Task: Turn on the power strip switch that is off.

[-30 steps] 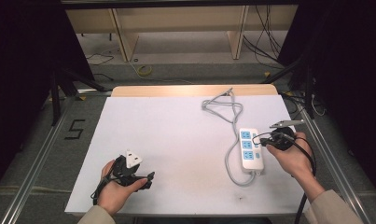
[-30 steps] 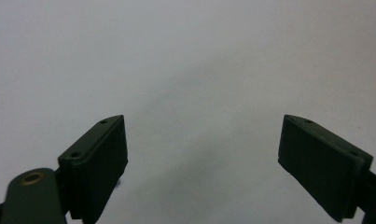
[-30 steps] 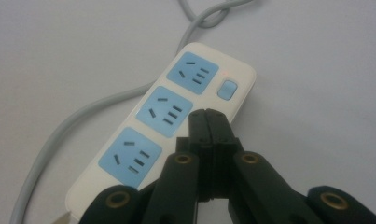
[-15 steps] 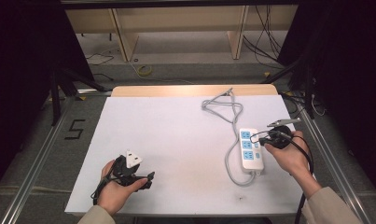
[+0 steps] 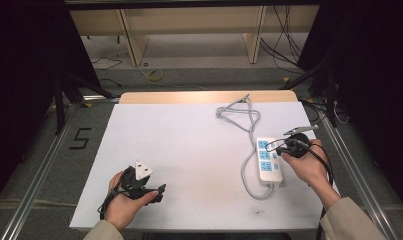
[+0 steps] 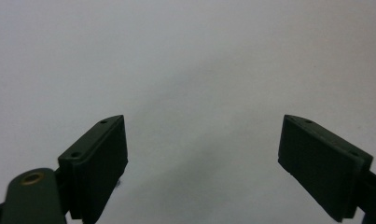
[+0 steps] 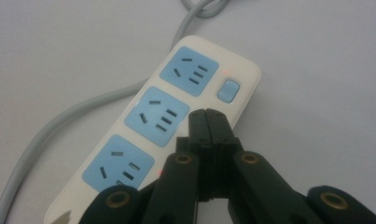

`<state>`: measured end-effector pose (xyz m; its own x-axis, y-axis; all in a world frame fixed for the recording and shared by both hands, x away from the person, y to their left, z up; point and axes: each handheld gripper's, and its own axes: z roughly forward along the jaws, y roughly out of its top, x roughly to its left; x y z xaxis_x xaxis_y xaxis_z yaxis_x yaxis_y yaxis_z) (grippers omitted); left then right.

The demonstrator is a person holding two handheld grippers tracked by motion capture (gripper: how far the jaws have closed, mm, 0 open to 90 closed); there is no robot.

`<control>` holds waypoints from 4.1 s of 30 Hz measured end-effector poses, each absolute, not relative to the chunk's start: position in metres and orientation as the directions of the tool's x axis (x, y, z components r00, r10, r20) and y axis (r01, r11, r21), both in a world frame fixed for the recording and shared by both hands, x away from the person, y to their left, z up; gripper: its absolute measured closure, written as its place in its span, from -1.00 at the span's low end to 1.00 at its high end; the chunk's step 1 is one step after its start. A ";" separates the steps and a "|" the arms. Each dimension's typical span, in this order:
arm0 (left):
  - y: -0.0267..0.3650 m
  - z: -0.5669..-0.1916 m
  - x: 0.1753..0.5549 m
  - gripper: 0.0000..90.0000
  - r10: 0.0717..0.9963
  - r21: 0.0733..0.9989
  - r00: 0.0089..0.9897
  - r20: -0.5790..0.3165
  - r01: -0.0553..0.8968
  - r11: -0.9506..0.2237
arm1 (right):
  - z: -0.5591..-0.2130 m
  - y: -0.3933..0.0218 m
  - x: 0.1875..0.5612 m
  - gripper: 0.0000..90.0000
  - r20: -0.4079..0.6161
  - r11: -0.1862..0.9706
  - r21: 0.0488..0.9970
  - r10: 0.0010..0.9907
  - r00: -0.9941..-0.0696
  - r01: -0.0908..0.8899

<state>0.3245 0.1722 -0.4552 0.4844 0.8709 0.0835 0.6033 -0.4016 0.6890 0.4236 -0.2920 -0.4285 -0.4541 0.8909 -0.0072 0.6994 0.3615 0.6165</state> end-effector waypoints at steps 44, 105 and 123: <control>0.172 -0.455 0.325 -0.66 0.869 0.687 0.488 0.086 0.602 -0.406 | -0.440 -0.284 0.440 1.00 -0.002 0.373 0.573 0.891 -0.454 0.730; 0.171 -0.456 0.323 -0.66 0.869 0.685 0.487 0.089 0.603 -0.408 | -0.439 -0.278 0.446 1.00 -0.009 0.376 0.506 0.902 -0.431 0.776; 0.170 -0.456 0.323 -0.66 0.868 0.685 0.489 0.088 0.603 -0.409 | -0.439 -0.279 0.449 1.00 0.012 0.368 0.492 0.903 -0.429 0.789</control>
<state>0.3231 0.1700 -0.4559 0.4888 0.8679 0.0885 0.6029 -0.4093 0.6848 0.4487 -0.2795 -0.4388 -0.4285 0.9035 0.0118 0.7892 0.3679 0.4917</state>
